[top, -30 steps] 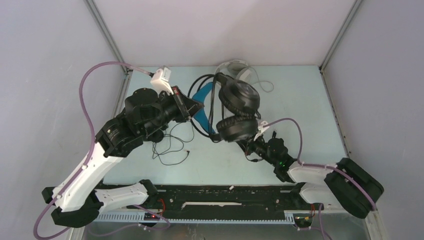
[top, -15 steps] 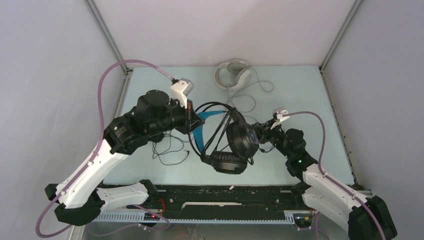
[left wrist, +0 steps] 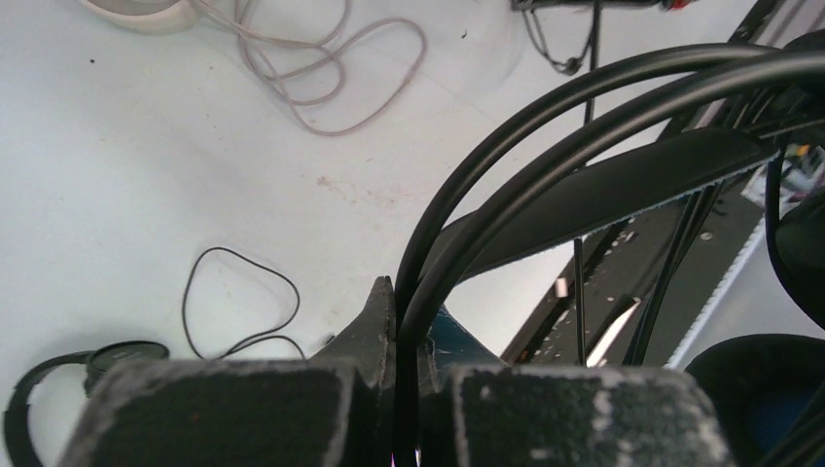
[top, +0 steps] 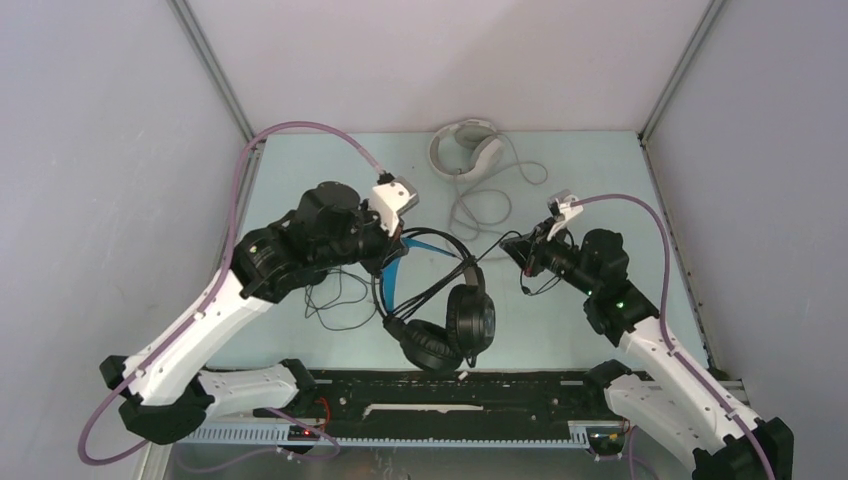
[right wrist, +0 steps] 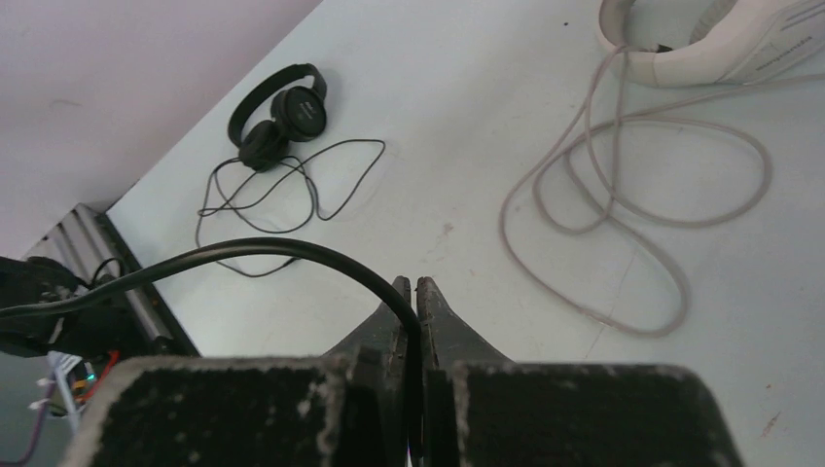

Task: Wrap the headphones
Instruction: Wrap the headphones cable around the headphones.

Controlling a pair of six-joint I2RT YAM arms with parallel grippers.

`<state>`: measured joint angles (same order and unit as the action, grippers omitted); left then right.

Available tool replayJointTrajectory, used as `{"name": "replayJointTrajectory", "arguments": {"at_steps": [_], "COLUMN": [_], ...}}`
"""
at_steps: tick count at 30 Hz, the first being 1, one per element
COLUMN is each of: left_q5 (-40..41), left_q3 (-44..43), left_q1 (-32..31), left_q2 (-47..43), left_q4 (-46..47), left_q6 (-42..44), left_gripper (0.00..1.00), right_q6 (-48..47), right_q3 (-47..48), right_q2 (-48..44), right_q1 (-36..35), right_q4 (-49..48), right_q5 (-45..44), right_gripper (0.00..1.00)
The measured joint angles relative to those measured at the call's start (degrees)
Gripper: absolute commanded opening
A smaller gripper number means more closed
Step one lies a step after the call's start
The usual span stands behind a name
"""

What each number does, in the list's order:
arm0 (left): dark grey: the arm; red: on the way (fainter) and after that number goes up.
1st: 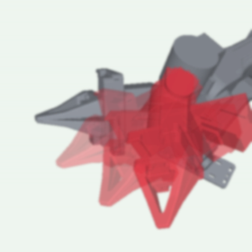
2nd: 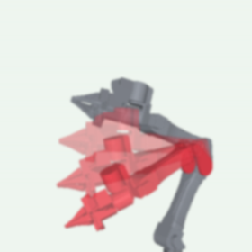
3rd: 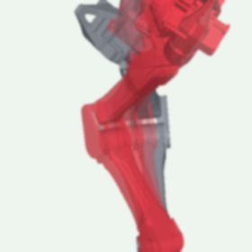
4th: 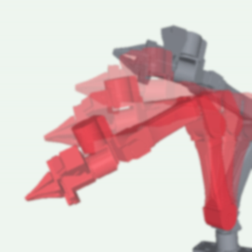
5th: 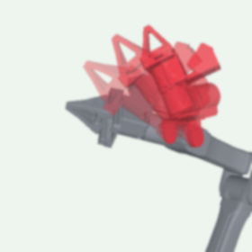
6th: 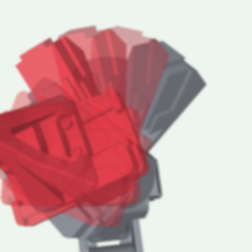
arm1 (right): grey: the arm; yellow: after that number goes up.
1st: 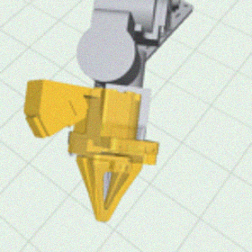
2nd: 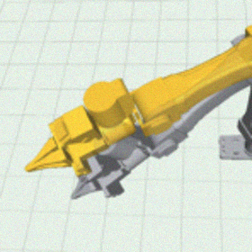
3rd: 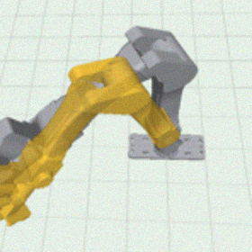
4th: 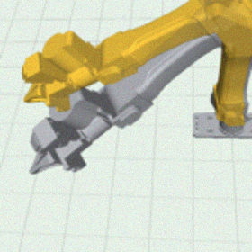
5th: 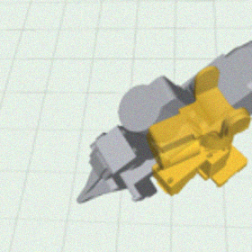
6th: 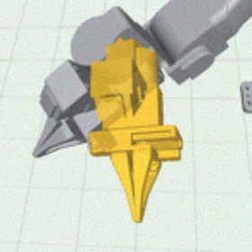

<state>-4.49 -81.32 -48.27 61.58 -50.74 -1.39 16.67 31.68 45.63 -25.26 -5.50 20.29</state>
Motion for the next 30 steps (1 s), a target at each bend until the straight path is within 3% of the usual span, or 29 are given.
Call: {"name": "replayJointTrajectory", "arguments": {"at_steps": [12, 30], "left_q5": [15.2, 28.3], "left_q3": [0.0, 0.0], "left_q1": [-5.5, -6.3], "left_q2": [8.6, 12.4], "left_q4": [-2.2, -1.8], "left_q6": [11.3, 10.3], "left_gripper": [0.00, 0.00], "right_q6": [3.1, 6.2], "right_q3": [13.8, 16.5], "right_q2": [-0.2, 0.3], "right_q1": [1.1, 1.5], "right_q4": [16.6, 22.3], "right_q5": [5.7, 14.5], "right_gripper": [0.00, 0.00]}}
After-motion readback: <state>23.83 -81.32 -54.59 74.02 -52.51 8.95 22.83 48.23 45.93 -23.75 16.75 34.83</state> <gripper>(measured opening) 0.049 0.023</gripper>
